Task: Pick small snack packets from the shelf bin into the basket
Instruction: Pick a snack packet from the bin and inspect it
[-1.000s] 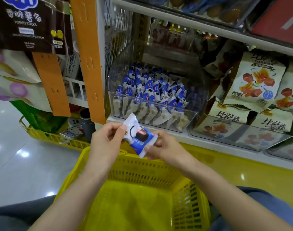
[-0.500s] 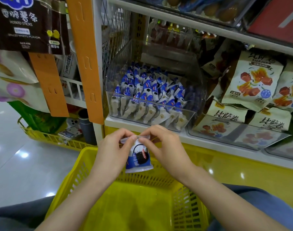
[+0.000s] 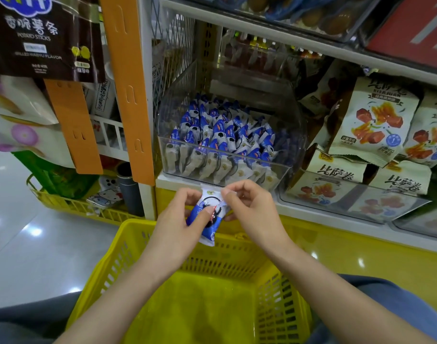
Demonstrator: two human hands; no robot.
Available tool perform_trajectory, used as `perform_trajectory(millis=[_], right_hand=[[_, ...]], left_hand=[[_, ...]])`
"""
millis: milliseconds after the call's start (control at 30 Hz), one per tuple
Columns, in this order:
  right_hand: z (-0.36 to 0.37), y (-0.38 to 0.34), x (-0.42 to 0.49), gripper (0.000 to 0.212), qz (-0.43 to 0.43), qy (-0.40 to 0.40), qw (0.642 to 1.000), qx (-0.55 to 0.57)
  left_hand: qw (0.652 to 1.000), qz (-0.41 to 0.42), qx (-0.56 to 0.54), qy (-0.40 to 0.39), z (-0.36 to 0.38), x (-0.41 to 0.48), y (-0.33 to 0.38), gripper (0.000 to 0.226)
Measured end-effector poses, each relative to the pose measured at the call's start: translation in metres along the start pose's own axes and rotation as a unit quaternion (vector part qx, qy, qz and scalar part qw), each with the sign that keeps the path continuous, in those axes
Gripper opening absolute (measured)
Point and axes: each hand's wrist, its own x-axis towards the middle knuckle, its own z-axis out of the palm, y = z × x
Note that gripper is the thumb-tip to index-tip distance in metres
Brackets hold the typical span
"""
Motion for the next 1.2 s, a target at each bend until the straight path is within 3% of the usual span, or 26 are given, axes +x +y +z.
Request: perform_trajectory(millis=[133,267,400,567,700,833,1033,1200], right_hand=[[0.002,-0.005,-0.003,0.014,-0.005,-0.069,0.995,0.066],[0.003,-0.006,-0.007,0.019,-0.048,-0.079,0.996,-0.002],[0.006,-0.001,-0.008,0.027,-0.008,-0.063,0.995,-0.083],[0.010,0.003,-0.012,0.032,-0.061,-0.073,0.987,-0.132],[0.009,0.005,-0.014,0.030,-0.102,-0.072,0.973,-0.192],[0.009,0.008,-0.013,0.031,-0.106,-0.072,0.964,-0.231],[0.013,0.007,-0.013,0.028,-0.087,-0.068,0.976,-0.188],[0.018,0.012,-0.019,0.030,-0.077,-0.096,0.965,-0.234]], left_hand=[[0.979,-0.114,-0.167,-0.024,0.002,0.001,0.004,0.020],[0.948,-0.177,-0.266,-0.006,0.003,0.002,0.006,0.021],[0.930,-0.192,-0.315,-0.004,0.005,0.001,0.006,0.018],[0.948,-0.169,-0.267,-0.042,0.007,-0.001,0.000,0.025],[0.984,-0.116,-0.133,-0.020,0.008,-0.001,-0.003,0.006],[0.991,-0.094,-0.089,-0.018,0.008,0.000,-0.004,0.007],[0.988,-0.110,-0.109,0.022,0.005,0.003,-0.005,0.004],[0.971,-0.160,-0.166,0.058,0.003,0.005,-0.006,0.003]])
